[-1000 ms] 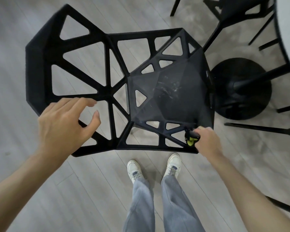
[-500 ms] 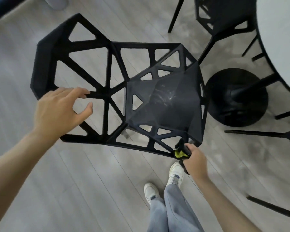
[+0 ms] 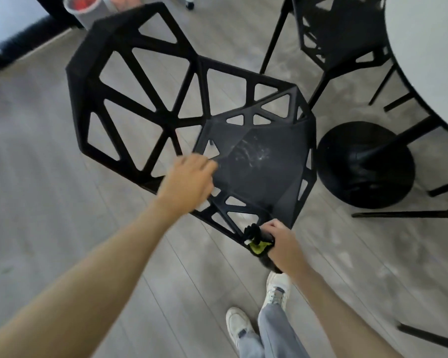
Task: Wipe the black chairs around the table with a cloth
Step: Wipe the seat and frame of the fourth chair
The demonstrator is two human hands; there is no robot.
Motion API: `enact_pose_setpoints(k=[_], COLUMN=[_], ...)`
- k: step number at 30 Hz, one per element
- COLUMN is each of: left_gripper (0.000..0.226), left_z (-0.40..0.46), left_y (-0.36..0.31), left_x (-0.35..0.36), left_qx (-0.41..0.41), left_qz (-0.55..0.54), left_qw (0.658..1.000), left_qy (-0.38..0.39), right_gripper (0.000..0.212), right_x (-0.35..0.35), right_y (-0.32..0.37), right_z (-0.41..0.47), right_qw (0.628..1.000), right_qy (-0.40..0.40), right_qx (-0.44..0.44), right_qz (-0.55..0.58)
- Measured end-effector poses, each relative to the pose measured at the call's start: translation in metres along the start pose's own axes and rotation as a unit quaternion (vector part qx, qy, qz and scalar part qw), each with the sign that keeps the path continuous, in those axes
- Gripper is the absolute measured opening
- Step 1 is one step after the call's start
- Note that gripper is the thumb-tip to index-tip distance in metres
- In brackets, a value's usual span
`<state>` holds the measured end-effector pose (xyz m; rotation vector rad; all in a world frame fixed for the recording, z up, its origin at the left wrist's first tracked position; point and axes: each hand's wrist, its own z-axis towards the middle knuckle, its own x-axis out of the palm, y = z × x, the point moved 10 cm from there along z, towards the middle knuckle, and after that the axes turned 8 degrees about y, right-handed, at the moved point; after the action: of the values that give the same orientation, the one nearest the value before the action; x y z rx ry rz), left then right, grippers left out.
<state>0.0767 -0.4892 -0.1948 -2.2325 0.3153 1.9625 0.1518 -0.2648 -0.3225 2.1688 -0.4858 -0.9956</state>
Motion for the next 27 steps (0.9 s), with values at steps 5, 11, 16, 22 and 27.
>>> enact_pose_setpoints(k=[5,11,16,22,27], left_gripper=[0.03,0.03,0.034,0.033,0.03], left_z=[-0.022,-0.029,-0.03,-0.031,-0.034], left_y=[-0.039,-0.041,-0.037,-0.038,-0.033], left_x=[0.074,0.097,0.101,0.102,0.101], left_qx=[-0.077,-0.135,-0.131,-0.128,-0.125], left_qz=[-0.123,-0.1,-0.07,-0.056,-0.052], left_qw=[0.989,0.985,0.987,0.987,0.987], left_qy=[0.023,-0.036,-0.061,-0.074,-0.082], right_gripper=[0.038,0.045,0.069,0.083,0.068], right_x=[-0.054,0.035,0.042,-0.016,0.039], right_y=[-0.053,-0.001,-0.001,-0.054,-0.037], right_z=[0.0,-0.021,-0.013,0.053,0.01], right_qw=[0.978,0.99,0.973,0.981,0.982], right_qy=[-0.164,-0.136,-0.073,-0.128,-0.179], right_qx=[0.12,-0.038,-0.194,-0.052,0.012], right_qz=[0.054,0.003,-0.102,-0.139,0.063])
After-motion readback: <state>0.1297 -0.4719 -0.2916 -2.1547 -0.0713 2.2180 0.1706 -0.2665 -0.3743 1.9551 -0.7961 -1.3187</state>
